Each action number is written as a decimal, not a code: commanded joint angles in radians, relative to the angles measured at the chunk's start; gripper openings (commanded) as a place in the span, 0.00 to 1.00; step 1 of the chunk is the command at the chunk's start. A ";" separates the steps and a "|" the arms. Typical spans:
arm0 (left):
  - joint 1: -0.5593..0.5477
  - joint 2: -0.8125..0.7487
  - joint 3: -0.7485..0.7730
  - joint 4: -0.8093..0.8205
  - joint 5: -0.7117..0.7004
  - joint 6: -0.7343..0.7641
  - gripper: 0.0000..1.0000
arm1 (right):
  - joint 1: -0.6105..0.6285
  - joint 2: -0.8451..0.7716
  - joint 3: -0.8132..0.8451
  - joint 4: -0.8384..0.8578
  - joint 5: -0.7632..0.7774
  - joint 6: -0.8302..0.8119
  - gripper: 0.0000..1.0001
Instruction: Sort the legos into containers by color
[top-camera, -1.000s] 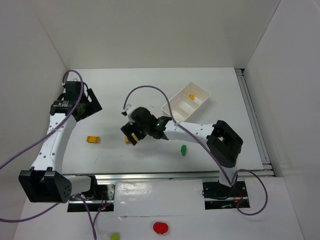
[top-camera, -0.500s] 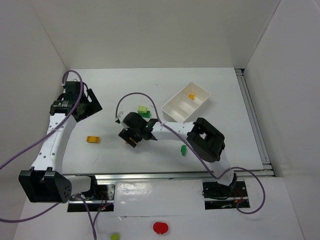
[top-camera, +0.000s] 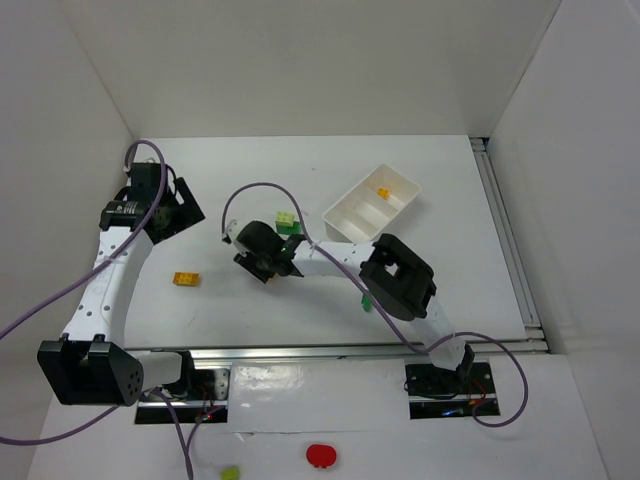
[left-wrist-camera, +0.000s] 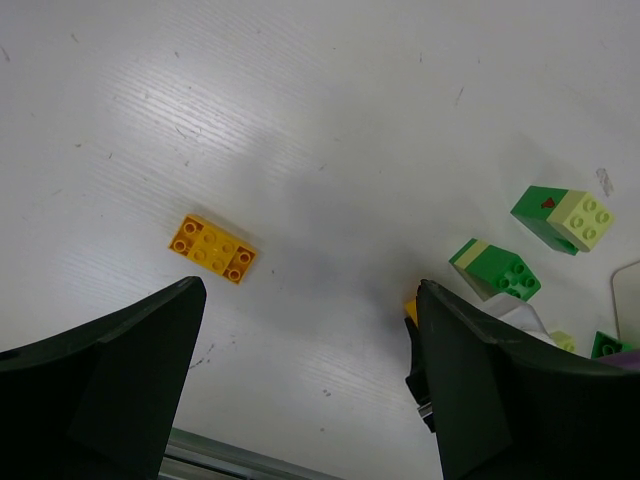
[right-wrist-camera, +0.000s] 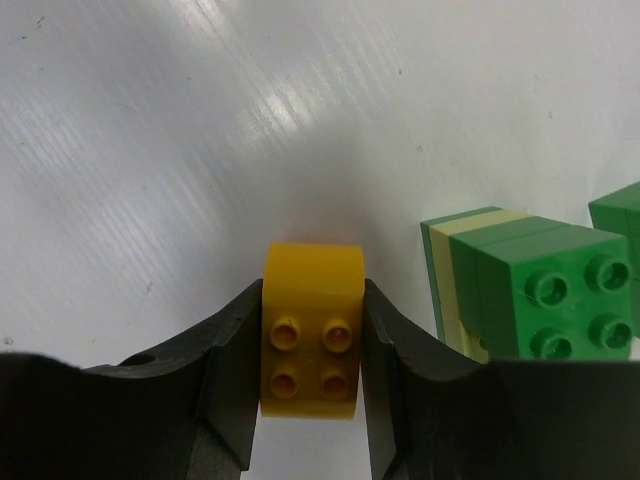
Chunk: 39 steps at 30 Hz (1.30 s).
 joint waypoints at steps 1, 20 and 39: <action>0.006 -0.021 0.000 0.009 -0.006 -0.002 0.95 | -0.006 -0.111 0.018 0.006 0.045 0.021 0.25; 0.015 0.050 -0.011 0.036 0.055 -0.012 0.95 | -0.708 -0.429 -0.187 -0.016 0.247 0.496 0.29; 0.015 0.070 0.020 0.027 0.066 -0.012 0.97 | -0.681 -0.321 -0.025 0.021 0.339 0.437 0.69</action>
